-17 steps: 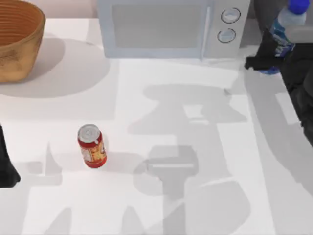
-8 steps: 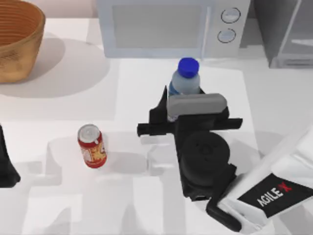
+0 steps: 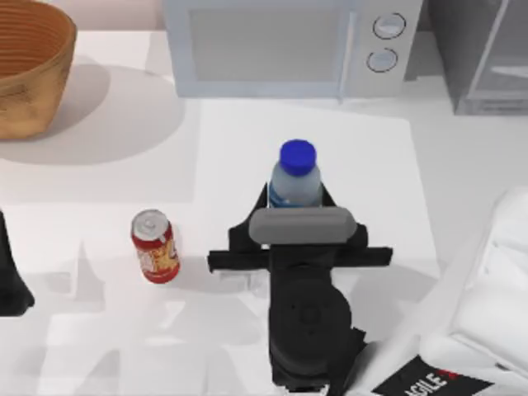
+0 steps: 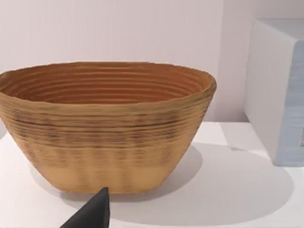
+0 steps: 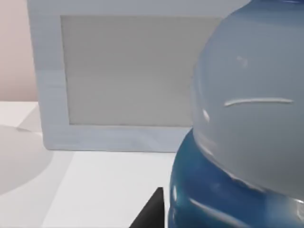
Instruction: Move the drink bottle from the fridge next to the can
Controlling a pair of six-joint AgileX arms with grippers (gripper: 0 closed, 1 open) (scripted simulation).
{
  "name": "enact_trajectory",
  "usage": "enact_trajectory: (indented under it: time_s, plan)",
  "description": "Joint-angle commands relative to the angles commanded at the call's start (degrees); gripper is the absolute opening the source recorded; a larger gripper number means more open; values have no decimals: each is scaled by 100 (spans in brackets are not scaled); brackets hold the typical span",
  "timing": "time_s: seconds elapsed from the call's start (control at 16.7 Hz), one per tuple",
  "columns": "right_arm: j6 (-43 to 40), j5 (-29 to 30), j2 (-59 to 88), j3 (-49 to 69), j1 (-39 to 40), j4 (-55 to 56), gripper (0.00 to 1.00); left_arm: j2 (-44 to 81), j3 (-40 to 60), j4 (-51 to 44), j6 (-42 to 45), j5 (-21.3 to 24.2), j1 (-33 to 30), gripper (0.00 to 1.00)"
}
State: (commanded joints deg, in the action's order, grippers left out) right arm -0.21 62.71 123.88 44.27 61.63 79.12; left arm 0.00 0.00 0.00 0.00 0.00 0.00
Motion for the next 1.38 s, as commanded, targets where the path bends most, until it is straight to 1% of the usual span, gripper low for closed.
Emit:
enact_trajectory:
  time_s: [0.48,1.26,1.32,1.38]
  plan:
    - [0,0,0,0,0,0,0,0,0,0,0,0,0,100]
    - [0,0,0,0,0,0,98,0,0,0,0,0,0,100]
    - [0,0,0,0,0,0,100,0,0,0,0,0,0,100]
    - [0,0,0,0,0,0,100,0,0,0,0,0,0,100]
